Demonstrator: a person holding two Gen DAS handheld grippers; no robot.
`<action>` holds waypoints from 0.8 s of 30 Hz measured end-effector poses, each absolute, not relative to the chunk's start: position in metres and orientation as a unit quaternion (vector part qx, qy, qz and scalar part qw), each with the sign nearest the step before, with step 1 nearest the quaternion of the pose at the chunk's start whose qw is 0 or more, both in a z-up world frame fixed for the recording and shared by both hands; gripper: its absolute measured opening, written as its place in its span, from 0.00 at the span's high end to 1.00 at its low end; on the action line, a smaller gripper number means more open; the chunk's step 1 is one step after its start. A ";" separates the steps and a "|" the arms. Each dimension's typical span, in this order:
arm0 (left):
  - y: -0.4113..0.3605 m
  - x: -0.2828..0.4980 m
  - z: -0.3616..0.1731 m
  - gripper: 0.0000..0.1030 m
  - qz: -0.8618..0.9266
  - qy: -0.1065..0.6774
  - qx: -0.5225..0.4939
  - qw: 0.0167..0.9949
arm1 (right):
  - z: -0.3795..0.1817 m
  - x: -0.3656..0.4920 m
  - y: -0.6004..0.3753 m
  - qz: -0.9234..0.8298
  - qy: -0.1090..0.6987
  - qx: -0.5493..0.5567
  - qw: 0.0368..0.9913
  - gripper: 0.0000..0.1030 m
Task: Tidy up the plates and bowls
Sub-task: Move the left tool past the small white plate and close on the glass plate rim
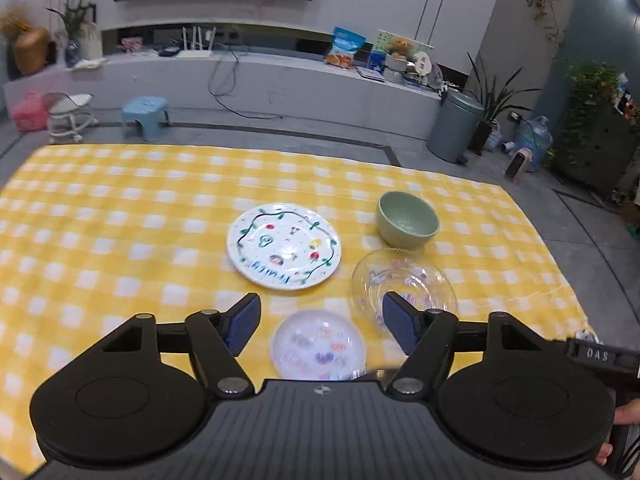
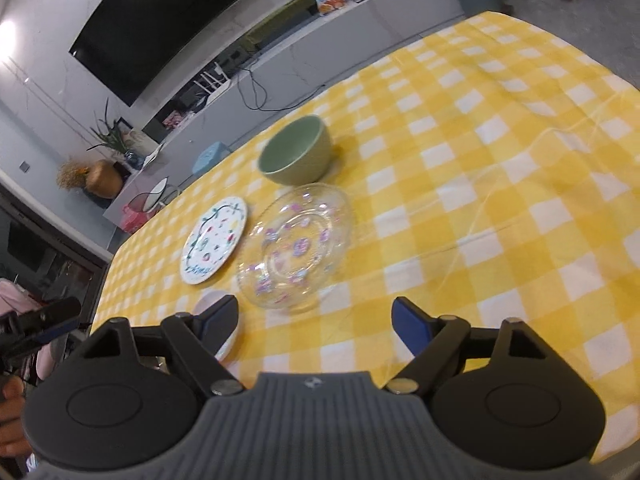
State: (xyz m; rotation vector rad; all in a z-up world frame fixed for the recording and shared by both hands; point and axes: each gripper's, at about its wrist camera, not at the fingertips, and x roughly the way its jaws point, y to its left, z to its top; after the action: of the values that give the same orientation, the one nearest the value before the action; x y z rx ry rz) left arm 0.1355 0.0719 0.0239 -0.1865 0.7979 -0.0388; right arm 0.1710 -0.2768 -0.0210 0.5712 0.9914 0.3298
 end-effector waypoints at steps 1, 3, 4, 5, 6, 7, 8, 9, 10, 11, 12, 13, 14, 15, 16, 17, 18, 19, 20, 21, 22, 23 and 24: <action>0.073 0.143 0.021 0.25 -0.019 0.392 -0.093 0.915 | -0.023 0.174 -0.279 0.155 0.468 0.275 0.825 0.22; 0.074 0.157 0.014 0.27 -0.023 0.406 -0.091 0.909 | -0.027 0.180 -0.282 0.160 0.468 0.291 0.819 0.24; 0.076 0.162 0.009 0.29 -0.026 0.413 -0.089 0.906 | -0.029 0.183 -0.283 0.165 0.469 0.298 0.815 0.27; 0.077 0.164 0.004 0.32 -0.030 0.418 -0.087 0.904 | -0.032 0.186 -0.284 0.171 0.470 0.305 0.811 0.30; 0.080 0.165 -0.002 0.36 -0.034 0.421 -0.088 0.902 | -0.035 0.189 -0.284 0.176 0.471 0.310 0.807 0.31; 0.084 0.166 -0.008 0.39 -0.038 0.422 -0.093 0.901 | -0.037 0.191 -0.285 0.179 0.472 0.315 0.804 0.32; 0.088 0.167 -0.012 0.40 -0.042 0.424 -0.100 0.899 | -0.040 0.193 -0.285 0.180 0.473 0.318 0.802 0.32; 0.093 0.169 -0.018 0.44 -0.046 0.430 -0.110 0.895 | -0.044 0.195 -0.286 0.180 0.475 0.320 0.800 0.33; 0.095 0.173 -0.023 0.48 -0.053 0.435 -0.121 0.891 | -0.047 0.197 -0.287 0.177 0.477 0.322 0.798 0.33; 0.098 0.178 -0.027 0.49 -0.061 0.440 -0.135 0.886 | -0.050 0.200 -0.288 0.174 0.478 0.326 0.797 0.35; 0.100 0.184 -0.032 0.49 -0.068 0.448 -0.151 0.879 | -0.054 0.203 -0.289 0.172 0.480 0.330 0.794 0.36; 0.101 0.188 -0.035 0.50 -0.077 0.452 -0.163 0.874 | -0.058 0.206 -0.290 0.171 0.483 0.335 0.791 0.37; 0.101 0.193 -0.037 0.50 -0.089 0.453 -0.171 0.870 | -0.061 0.208 -0.291 0.170 0.486 0.339 0.788 0.39; 0.100 0.199 -0.039 0.52 -0.103 0.456 -0.171 0.867 | -0.064 0.210 -0.291 0.170 0.487 0.343 0.785 0.40; 0.097 0.205 -0.041 0.55 -0.113 0.459 -0.167 0.865 | -0.066 0.211 -0.292 0.170 0.486 0.346 0.784 0.41; 0.094 0.211 -0.043 0.57 -0.123 0.461 -0.158 0.865 | -0.067 0.211 -0.292 0.172 0.486 0.347 0.784 0.42; 0.090 0.217 -0.044 0.59 -0.135 0.461 -0.147 0.865 | -0.068 0.212 -0.292 0.176 0.485 0.348 0.782 0.42; 0.087 0.222 -0.047 0.60 -0.147 0.461 -0.139 0.864 | -0.068 0.214 -0.291 0.182 0.483 0.350 0.782 0.42; 0.085 0.229 -0.051 0.60 -0.159 0.465 -0.135 0.861 | -0.068 0.215 -0.291 0.189 0.480 0.352 0.781 0.42; 0.083 0.234 -0.056 0.62 -0.167 0.471 -0.134 0.856 | -0.068 0.217 -0.291 0.194 0.476 0.353 0.781 0.42; 0.081 0.240 -0.061 0.65 -0.175 0.479 -0.135 0.849 | -0.068 0.219 -0.291 0.199 0.474 0.355 0.781 0.42; 0.079 0.246 -0.067 0.67 -0.181 0.489 -0.135 0.842 | -0.068 0.222 -0.290 0.202 0.471 0.356 0.781 0.42; 0.076 0.251 -0.073 0.69 -0.186 0.499 -0.134 0.836 | -0.069 0.225 -0.290 0.202 0.471 0.357 0.781 0.42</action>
State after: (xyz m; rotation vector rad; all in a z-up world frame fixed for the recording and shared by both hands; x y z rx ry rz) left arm 0.2514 0.0764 -0.0729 -0.2840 1.0554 -0.3929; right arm 0.2251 -0.2902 -0.0695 0.7711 1.0165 0.4366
